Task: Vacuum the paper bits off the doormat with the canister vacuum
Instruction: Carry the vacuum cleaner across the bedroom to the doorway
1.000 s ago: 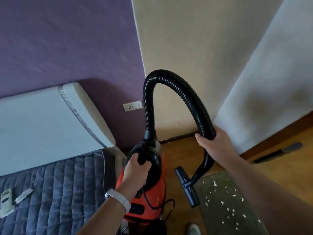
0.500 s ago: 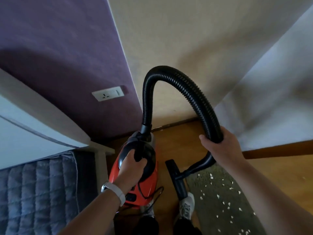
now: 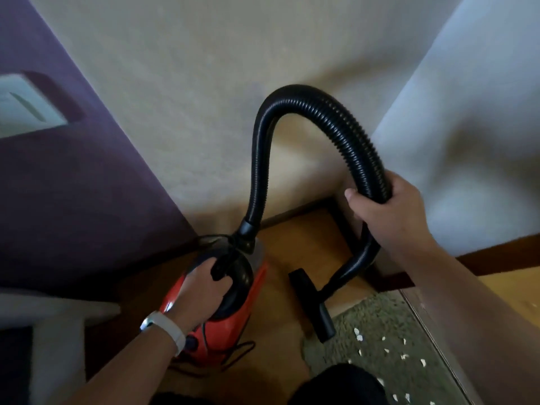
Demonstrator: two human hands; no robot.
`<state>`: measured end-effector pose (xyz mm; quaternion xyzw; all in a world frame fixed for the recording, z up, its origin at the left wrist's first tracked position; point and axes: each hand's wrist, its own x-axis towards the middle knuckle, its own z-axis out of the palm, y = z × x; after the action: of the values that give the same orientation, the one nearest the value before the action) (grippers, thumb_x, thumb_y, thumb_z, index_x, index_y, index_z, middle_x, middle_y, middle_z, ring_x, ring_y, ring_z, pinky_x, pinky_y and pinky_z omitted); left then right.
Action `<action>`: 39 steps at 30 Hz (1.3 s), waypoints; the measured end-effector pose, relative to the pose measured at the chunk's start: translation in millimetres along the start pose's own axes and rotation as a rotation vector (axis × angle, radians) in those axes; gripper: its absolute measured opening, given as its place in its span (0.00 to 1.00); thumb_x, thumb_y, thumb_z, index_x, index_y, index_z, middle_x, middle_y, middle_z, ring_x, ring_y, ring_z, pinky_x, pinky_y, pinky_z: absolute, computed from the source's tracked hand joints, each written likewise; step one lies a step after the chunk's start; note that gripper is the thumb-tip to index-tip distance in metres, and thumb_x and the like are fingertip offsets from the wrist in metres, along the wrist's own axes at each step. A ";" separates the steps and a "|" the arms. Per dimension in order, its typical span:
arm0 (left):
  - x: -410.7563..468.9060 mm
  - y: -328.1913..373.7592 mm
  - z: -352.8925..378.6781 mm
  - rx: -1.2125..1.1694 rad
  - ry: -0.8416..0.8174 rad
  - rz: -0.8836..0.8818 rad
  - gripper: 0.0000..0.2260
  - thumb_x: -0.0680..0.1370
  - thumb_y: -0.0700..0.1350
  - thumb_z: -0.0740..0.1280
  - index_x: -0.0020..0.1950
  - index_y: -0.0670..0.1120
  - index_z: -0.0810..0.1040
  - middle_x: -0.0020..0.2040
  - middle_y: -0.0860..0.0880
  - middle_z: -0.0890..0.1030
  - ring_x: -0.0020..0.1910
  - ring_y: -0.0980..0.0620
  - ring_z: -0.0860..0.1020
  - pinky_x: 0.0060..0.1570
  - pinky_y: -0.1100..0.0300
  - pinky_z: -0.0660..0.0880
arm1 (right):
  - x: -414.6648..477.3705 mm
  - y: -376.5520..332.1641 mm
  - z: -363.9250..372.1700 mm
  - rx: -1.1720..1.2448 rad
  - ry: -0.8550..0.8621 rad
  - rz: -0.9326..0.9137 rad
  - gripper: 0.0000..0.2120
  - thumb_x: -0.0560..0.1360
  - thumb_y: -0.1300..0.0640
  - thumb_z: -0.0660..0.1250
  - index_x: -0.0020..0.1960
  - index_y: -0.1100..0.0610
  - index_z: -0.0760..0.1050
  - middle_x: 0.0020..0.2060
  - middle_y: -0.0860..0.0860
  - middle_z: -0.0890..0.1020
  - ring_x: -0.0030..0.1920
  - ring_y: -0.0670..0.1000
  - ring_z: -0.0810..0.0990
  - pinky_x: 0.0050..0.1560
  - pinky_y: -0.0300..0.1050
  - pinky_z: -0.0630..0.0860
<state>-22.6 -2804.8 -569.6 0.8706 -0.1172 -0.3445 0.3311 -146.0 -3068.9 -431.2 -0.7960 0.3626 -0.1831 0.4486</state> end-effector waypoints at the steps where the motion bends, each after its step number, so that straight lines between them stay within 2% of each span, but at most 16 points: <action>1: 14.7 -6.3 8.8 0.012 0.006 0.014 0.02 0.77 0.43 0.67 0.45 0.47 0.77 0.41 0.46 0.81 0.39 0.48 0.80 0.40 0.53 0.76 | 7.4 11.4 2.8 -0.004 0.012 -0.019 0.07 0.71 0.52 0.74 0.44 0.48 0.76 0.34 0.51 0.81 0.34 0.52 0.81 0.35 0.47 0.77; 3: 41.7 -18.2 28.4 0.035 0.013 0.044 0.02 0.78 0.43 0.66 0.46 0.46 0.77 0.42 0.46 0.81 0.41 0.48 0.80 0.41 0.53 0.76 | 18.5 31.2 10.2 -0.008 0.043 -0.060 0.08 0.71 0.53 0.75 0.41 0.45 0.75 0.31 0.45 0.79 0.34 0.48 0.79 0.36 0.43 0.75; 5: 64.2 -30.0 48.5 0.046 0.012 0.056 0.03 0.79 0.43 0.66 0.49 0.46 0.78 0.44 0.46 0.81 0.42 0.49 0.79 0.41 0.54 0.75 | 28.3 49.0 17.8 -0.025 0.070 -0.103 0.09 0.71 0.53 0.75 0.40 0.45 0.75 0.29 0.40 0.78 0.32 0.40 0.77 0.35 0.35 0.71; 9: 99.6 -53.2 84.4 0.066 -0.005 0.068 0.10 0.78 0.47 0.67 0.59 0.46 0.78 0.51 0.47 0.81 0.50 0.47 0.79 0.48 0.55 0.75 | 42.2 79.9 26.0 -0.073 0.123 -0.183 0.11 0.70 0.53 0.75 0.39 0.46 0.73 0.29 0.37 0.77 0.31 0.37 0.75 0.32 0.27 0.67; 11: 111.7 -57.8 97.0 0.054 -0.012 0.082 0.07 0.79 0.46 0.66 0.56 0.47 0.78 0.48 0.48 0.81 0.48 0.49 0.79 0.45 0.56 0.75 | 46.1 96.4 27.8 -0.078 0.165 -0.200 0.13 0.70 0.54 0.75 0.37 0.46 0.72 0.28 0.36 0.76 0.30 0.37 0.73 0.30 0.26 0.66; 13: 120.1 -60.4 109.1 0.046 -0.041 0.085 0.04 0.79 0.44 0.65 0.54 0.47 0.77 0.46 0.49 0.80 0.45 0.52 0.78 0.39 0.58 0.71 | 47.2 111.5 31.1 -0.103 0.188 -0.201 0.13 0.71 0.55 0.75 0.37 0.46 0.71 0.29 0.41 0.75 0.29 0.37 0.73 0.30 0.27 0.66; 14: 122.1 -60.8 114.9 0.049 -0.057 0.085 0.05 0.80 0.44 0.65 0.54 0.47 0.76 0.47 0.49 0.79 0.45 0.51 0.77 0.39 0.59 0.71 | 47.2 118.6 33.0 -0.120 0.191 -0.194 0.13 0.71 0.55 0.75 0.38 0.47 0.71 0.29 0.43 0.75 0.30 0.38 0.74 0.30 0.27 0.67; 17: 124.9 -61.2 129.1 0.064 -0.095 0.070 0.06 0.80 0.44 0.64 0.56 0.48 0.75 0.49 0.49 0.78 0.50 0.49 0.77 0.44 0.58 0.71 | 49.6 137.4 35.5 -0.209 0.187 -0.173 0.11 0.71 0.56 0.74 0.40 0.47 0.72 0.31 0.45 0.76 0.31 0.40 0.75 0.30 0.31 0.68; 19: 128.7 -64.4 137.7 0.060 -0.122 0.059 0.05 0.80 0.43 0.64 0.55 0.46 0.76 0.50 0.47 0.79 0.49 0.49 0.78 0.43 0.58 0.72 | 55.1 147.4 34.6 -0.261 0.183 -0.175 0.10 0.71 0.55 0.74 0.42 0.48 0.72 0.32 0.46 0.76 0.32 0.42 0.75 0.32 0.39 0.70; 22: 136.0 -67.9 146.1 0.067 -0.112 0.044 0.08 0.80 0.45 0.64 0.58 0.46 0.76 0.53 0.45 0.80 0.50 0.48 0.78 0.47 0.57 0.75 | 63.2 158.2 32.9 -0.331 0.173 -0.210 0.09 0.71 0.55 0.73 0.42 0.49 0.72 0.32 0.46 0.75 0.34 0.46 0.75 0.33 0.43 0.69; 26: 148.9 -63.9 153.0 0.102 -0.096 0.051 0.06 0.80 0.45 0.64 0.56 0.48 0.75 0.51 0.48 0.78 0.48 0.48 0.76 0.49 0.56 0.74 | 66.4 174.2 34.4 -0.396 0.145 -0.225 0.08 0.72 0.55 0.72 0.45 0.52 0.73 0.35 0.46 0.75 0.36 0.50 0.75 0.33 0.43 0.68; 29: 157.0 -54.3 151.3 0.136 -0.144 0.058 0.04 0.80 0.45 0.64 0.54 0.51 0.74 0.51 0.49 0.78 0.49 0.48 0.76 0.52 0.55 0.75 | 62.0 183.9 37.8 -0.513 0.101 -0.219 0.09 0.73 0.53 0.72 0.47 0.52 0.73 0.36 0.45 0.74 0.38 0.51 0.76 0.33 0.43 0.68; 32: 163.4 -47.6 141.7 0.181 -0.219 0.058 0.06 0.79 0.43 0.64 0.54 0.53 0.73 0.49 0.49 0.78 0.48 0.47 0.78 0.50 0.54 0.77 | 49.3 189.6 40.6 -0.642 0.023 -0.253 0.10 0.74 0.49 0.71 0.51 0.51 0.74 0.40 0.47 0.76 0.41 0.52 0.76 0.38 0.47 0.73; 35: 161.8 -48.1 132.8 0.212 -0.258 0.088 0.09 0.78 0.43 0.65 0.57 0.52 0.73 0.50 0.49 0.79 0.50 0.46 0.79 0.52 0.51 0.78 | 35.8 189.7 40.0 -0.645 -0.020 -0.334 0.11 0.75 0.48 0.71 0.54 0.50 0.74 0.40 0.45 0.75 0.41 0.51 0.76 0.37 0.46 0.73; 37: 153.0 -51.3 128.9 0.204 -0.254 0.125 0.11 0.78 0.41 0.65 0.58 0.53 0.72 0.51 0.51 0.78 0.52 0.48 0.78 0.51 0.54 0.77 | 28.9 187.8 39.8 -0.624 -0.028 -0.359 0.12 0.75 0.48 0.71 0.54 0.50 0.74 0.39 0.43 0.73 0.40 0.49 0.75 0.36 0.44 0.69; 39: 142.1 -57.0 124.8 0.187 -0.241 0.145 0.14 0.79 0.41 0.65 0.62 0.53 0.71 0.55 0.51 0.78 0.56 0.49 0.78 0.54 0.55 0.76 | 22.1 185.5 41.6 -0.610 -0.033 -0.355 0.13 0.74 0.48 0.72 0.56 0.51 0.75 0.40 0.42 0.73 0.41 0.48 0.74 0.37 0.44 0.70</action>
<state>-4.1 -2885.1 -749.0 0.8393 -0.2502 -0.4093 0.2560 -182.2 -3123.1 -611.2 -0.9469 0.2494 -0.1287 0.1570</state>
